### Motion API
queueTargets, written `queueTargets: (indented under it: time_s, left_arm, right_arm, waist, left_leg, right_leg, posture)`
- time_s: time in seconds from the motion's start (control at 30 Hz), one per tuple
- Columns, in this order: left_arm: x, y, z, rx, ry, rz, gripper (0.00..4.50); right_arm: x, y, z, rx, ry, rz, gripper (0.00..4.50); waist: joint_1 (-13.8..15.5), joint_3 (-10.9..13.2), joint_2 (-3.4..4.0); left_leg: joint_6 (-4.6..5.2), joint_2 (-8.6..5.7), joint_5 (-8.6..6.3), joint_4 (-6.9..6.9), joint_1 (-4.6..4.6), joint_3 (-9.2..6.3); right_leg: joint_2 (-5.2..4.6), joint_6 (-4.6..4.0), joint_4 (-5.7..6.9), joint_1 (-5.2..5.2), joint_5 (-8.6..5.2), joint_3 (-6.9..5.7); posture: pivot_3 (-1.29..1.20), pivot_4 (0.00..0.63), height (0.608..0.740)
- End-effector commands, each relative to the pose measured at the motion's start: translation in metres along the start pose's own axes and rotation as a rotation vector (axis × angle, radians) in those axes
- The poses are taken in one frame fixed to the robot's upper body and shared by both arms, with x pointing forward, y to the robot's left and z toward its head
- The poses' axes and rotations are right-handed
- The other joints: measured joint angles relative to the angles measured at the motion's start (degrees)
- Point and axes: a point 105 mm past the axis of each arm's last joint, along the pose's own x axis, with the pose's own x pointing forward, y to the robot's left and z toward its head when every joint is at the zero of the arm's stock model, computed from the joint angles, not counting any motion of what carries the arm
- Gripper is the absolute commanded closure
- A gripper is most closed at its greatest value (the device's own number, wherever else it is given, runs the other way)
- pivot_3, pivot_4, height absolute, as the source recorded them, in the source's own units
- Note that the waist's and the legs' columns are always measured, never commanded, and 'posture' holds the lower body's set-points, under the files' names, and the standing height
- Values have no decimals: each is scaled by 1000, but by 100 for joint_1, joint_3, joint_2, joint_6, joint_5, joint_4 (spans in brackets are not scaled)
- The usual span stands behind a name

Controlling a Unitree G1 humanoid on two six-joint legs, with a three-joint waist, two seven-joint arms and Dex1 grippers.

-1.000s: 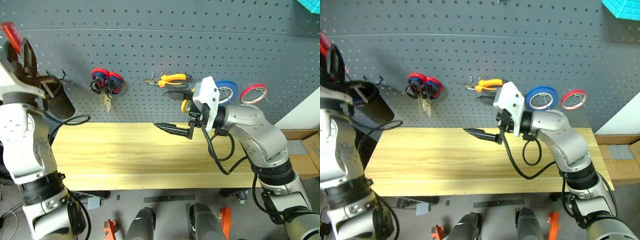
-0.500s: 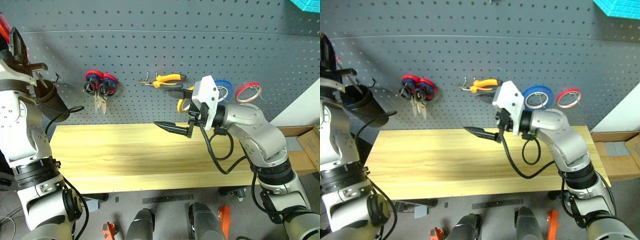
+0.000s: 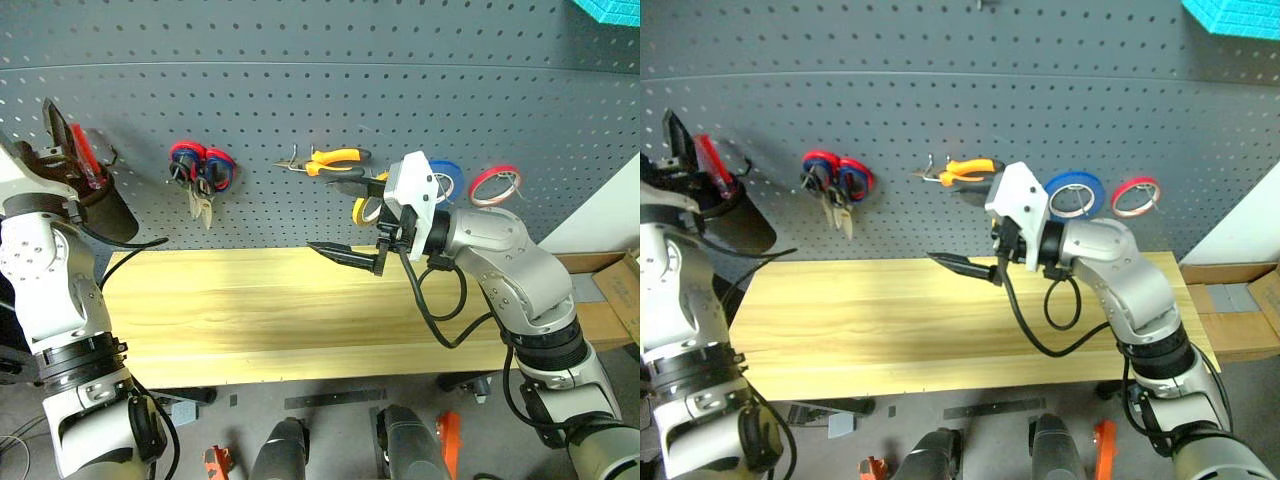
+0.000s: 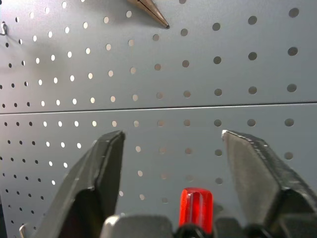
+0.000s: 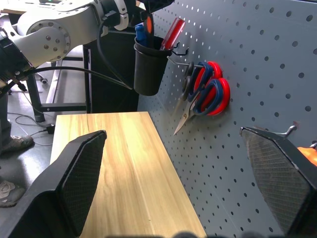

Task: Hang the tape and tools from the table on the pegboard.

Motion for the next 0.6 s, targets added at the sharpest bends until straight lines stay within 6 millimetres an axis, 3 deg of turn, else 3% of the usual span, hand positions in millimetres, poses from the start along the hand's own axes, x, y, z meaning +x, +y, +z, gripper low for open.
queueTargets:
  time_s: [0.03,0.17,0.3,0.4,0.43,0.6]
  left_arm:
    - [5,-27,49,-1,-187,-85,1204]
    - [-5,-86,67,0,-252,-353,1204]
    - [-28,-128,59,-31,-197,-595,1204]
    - [-48,-148,40,-62,-80,-735,1204]
    - [-55,-151,25,-67,8,-766,1204]
    - [-99,-140,-41,-93,415,-747,1204]
  right_arm:
    - [-4,0,9,-42,-25,-4,0]
    - [-9,-2,8,-39,-24,-14,0]
    - [-18,-4,7,-26,-21,-32,0]
    - [-26,-5,2,-18,0,-52,0]
    - [-29,-5,0,-14,11,-61,0]
    - [-47,-2,-12,13,67,-99,0]
  waist:
    - [-2,-4,-4]
    - [27,-32,-16]
    - [-2,-91,2]
    - [-54,-107,27]
    - [-68,-108,29]
    - [-111,-123,48]
  left_leg:
    - [0,0,0,1,0,0]
    - [0,-2,0,13,-4,-4]
    - [1,-8,0,15,-1,2]
    - [1,-7,-1,16,5,6]
    - [2,-6,-1,14,11,9]
    - [4,0,-2,14,24,14]
  right_leg:
    - [0,0,0,0,0,0]
    - [-1,1,1,4,1,-3]
    - [-6,4,0,8,2,3]
    - [-4,4,7,8,2,10]
    - [1,4,9,10,2,18]
    - [13,4,16,14,3,32]
  posture:
    - [-53,150,740]
    - [-55,144,740]
    - [-64,138,740]
    - [-72,134,740]
    - [-74,130,740]
    - [-90,126,740]
